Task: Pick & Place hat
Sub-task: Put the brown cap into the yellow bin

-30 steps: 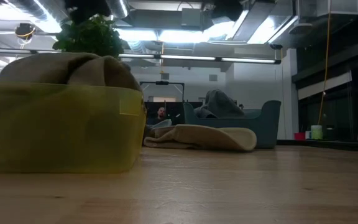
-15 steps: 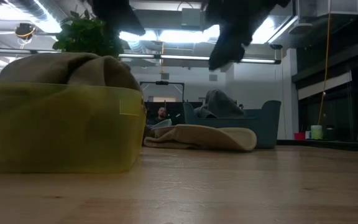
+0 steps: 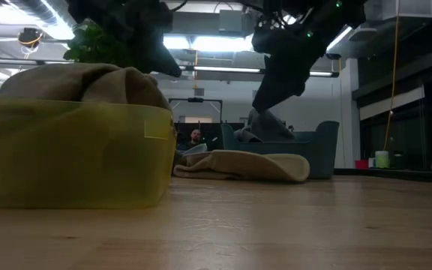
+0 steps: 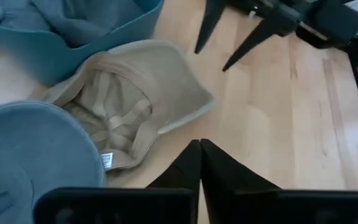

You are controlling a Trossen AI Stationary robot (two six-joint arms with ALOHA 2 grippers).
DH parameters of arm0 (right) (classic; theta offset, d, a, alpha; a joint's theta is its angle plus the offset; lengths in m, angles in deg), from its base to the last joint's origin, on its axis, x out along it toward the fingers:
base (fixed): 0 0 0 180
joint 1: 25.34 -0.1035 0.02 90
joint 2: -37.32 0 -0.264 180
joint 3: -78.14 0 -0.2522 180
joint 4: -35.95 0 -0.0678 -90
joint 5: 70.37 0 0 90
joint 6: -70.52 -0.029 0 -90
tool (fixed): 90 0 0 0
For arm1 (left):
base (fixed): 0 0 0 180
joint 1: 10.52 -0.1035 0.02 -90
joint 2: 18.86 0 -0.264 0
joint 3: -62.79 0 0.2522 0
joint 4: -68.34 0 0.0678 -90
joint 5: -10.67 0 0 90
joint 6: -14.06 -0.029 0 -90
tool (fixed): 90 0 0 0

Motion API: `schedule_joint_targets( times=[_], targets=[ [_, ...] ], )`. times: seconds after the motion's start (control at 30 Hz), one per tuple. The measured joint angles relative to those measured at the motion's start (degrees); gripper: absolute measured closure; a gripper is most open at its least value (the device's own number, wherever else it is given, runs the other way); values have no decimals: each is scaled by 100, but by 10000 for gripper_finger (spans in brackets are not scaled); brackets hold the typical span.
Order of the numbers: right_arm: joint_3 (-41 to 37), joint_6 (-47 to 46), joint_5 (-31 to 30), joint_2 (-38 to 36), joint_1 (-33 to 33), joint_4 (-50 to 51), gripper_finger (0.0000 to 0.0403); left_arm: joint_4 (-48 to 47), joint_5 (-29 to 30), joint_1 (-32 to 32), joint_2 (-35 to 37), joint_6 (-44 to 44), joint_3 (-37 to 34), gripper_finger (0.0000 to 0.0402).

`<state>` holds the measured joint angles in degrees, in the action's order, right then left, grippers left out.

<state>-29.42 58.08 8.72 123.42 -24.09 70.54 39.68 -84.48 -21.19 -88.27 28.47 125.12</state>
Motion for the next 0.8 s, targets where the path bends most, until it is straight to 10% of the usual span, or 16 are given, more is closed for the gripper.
schedule_joint_targets(
  times=[0.8],
  targets=[
    [-106, -405, -466, 1323, -338, -605, 231, -36, 102, -123, 0, -70, -44, 394]
  ],
)
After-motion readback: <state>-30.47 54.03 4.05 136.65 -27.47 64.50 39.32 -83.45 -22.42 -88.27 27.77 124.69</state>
